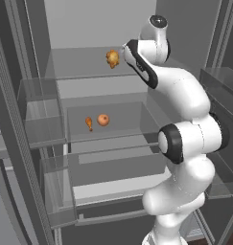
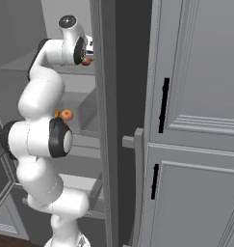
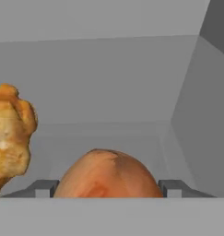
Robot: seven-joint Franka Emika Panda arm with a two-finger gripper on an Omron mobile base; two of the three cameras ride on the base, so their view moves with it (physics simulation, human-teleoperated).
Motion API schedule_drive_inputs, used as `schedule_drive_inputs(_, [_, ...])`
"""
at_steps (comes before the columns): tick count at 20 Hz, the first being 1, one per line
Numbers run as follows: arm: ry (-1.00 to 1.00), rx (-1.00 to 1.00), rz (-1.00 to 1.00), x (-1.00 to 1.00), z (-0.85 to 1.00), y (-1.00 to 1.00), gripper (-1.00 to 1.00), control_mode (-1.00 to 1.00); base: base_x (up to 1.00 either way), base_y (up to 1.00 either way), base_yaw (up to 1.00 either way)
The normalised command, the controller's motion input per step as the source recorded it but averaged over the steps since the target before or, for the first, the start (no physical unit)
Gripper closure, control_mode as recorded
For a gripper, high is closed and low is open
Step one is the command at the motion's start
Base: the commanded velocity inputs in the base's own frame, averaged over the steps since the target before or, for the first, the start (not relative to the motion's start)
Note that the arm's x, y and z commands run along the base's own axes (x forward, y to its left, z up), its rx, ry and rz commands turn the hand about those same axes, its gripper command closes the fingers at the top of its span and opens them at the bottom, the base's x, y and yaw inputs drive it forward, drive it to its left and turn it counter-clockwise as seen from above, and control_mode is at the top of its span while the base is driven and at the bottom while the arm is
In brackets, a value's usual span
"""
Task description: Place one onion and one chicken drumstick in each tupperware on the nearby counter, to pack two identical lunches.
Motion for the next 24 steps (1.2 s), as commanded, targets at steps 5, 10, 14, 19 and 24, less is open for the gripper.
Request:
schedule_drive_inputs(5, [-0.06,0.00,-0.02,-1.00,0.03,-0.01,1.00,-1.00,0.00,0.00,0.00])
schedule_drive_inputs(10, [-0.04,0.00,0.00,-1.00,0.00,-0.01,1.00,-1.00,0.00,0.00,0.00])
schedule_drive_inputs(14, [0.00,0.00,0.00,-1.00,-0.11,-0.02,1.00,-1.00,0.00,0.00,0.00])
schedule_drive_inputs(19, [0.00,0.00,0.00,-1.00,-0.28,-0.05,1.00,-1.00,0.00,0.00,0.00])
schedule_drive_inputs(24, [0.00,0.00,0.00,-0.20,-0.10,-0.01,1.00,1.00,-0.80,0.00,0.00])
